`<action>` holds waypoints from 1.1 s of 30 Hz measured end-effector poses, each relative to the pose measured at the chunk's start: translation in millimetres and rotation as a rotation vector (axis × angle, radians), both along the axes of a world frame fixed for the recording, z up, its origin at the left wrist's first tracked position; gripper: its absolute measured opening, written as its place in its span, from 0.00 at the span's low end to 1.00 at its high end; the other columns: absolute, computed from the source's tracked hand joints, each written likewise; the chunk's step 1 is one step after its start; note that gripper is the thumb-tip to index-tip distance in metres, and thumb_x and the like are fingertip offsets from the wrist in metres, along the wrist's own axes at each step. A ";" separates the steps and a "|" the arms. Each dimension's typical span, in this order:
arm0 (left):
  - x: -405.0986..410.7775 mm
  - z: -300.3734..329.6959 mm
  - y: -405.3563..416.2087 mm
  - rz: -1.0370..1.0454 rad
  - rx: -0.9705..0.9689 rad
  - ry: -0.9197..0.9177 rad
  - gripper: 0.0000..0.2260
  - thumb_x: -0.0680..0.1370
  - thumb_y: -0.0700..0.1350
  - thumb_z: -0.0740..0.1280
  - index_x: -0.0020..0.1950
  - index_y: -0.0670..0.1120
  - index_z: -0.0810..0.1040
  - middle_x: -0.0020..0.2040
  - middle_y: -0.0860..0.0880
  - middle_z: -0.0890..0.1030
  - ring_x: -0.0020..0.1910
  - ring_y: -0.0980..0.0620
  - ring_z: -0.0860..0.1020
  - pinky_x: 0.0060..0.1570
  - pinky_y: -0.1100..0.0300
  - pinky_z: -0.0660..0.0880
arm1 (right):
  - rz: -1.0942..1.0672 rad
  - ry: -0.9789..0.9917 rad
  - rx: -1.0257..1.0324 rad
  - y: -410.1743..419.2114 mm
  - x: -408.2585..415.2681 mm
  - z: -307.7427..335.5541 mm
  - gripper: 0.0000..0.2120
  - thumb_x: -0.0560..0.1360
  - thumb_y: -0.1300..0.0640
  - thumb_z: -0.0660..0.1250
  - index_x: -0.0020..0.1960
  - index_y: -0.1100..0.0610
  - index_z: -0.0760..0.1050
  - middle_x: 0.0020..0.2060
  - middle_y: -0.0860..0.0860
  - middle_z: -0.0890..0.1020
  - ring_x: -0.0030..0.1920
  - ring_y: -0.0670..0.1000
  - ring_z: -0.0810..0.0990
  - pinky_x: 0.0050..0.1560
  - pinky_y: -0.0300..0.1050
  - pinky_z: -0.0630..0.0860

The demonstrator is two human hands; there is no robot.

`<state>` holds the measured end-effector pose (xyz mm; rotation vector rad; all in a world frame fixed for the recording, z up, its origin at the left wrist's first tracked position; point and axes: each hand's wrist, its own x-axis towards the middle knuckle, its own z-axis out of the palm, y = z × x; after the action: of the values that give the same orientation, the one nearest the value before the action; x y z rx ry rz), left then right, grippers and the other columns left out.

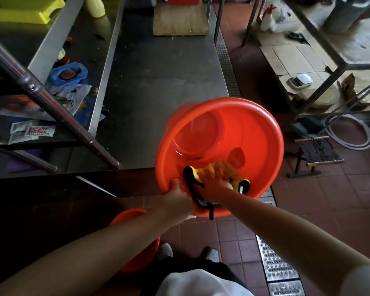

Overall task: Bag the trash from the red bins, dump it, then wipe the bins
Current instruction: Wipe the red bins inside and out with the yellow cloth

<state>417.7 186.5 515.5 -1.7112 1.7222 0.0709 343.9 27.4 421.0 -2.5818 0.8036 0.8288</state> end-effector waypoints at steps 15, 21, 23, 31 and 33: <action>3.4 -17.6 1.2 -0.027 -0.061 -0.046 0.19 0.58 0.54 0.76 0.42 0.43 0.87 0.40 0.38 0.85 0.41 0.38 0.83 0.48 0.42 0.80 | 0.160 -0.114 -0.126 -50.9 9.8 -19.0 0.34 0.80 0.32 0.49 0.82 0.45 0.48 0.81 0.50 0.50 0.80 0.60 0.42 0.78 0.62 0.41; 7.1 -22.3 -0.5 -0.058 -0.113 -0.020 0.14 0.58 0.51 0.75 0.38 0.44 0.86 0.37 0.39 0.84 0.40 0.37 0.82 0.48 0.40 0.79 | -0.088 -0.164 0.080 -16.6 40.2 -27.6 0.34 0.81 0.35 0.52 0.82 0.46 0.48 0.81 0.54 0.52 0.80 0.61 0.49 0.76 0.61 0.48; 8.8 -24.6 1.0 -0.026 -0.097 -0.037 0.16 0.60 0.50 0.74 0.42 0.42 0.87 0.40 0.38 0.84 0.43 0.36 0.83 0.48 0.41 0.79 | 0.073 -0.248 0.043 -27.6 34.6 -27.9 0.33 0.81 0.35 0.54 0.81 0.42 0.48 0.81 0.50 0.54 0.80 0.59 0.52 0.76 0.60 0.51; 9.7 -33.5 0.2 -0.061 -0.095 -0.044 0.17 0.70 0.47 0.63 0.49 0.37 0.85 0.46 0.34 0.84 0.45 0.34 0.83 0.50 0.41 0.79 | -0.067 -0.036 -0.095 -50.0 68.0 -52.1 0.32 0.82 0.38 0.48 0.82 0.51 0.52 0.82 0.54 0.50 0.81 0.61 0.41 0.76 0.65 0.37; 11.2 -37.3 -0.4 -0.086 -0.143 -0.005 0.22 0.72 0.45 0.53 0.46 0.37 0.85 0.43 0.34 0.84 0.43 0.34 0.82 0.50 0.40 0.79 | -0.085 -0.051 -0.047 -49.7 70.0 -56.3 0.33 0.81 0.36 0.47 0.82 0.49 0.51 0.82 0.52 0.49 0.81 0.61 0.41 0.76 0.65 0.39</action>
<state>428.8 186.1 478.2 -1.7347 1.8328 -0.0974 413.9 -22.3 364.7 -2.5783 0.9213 0.7250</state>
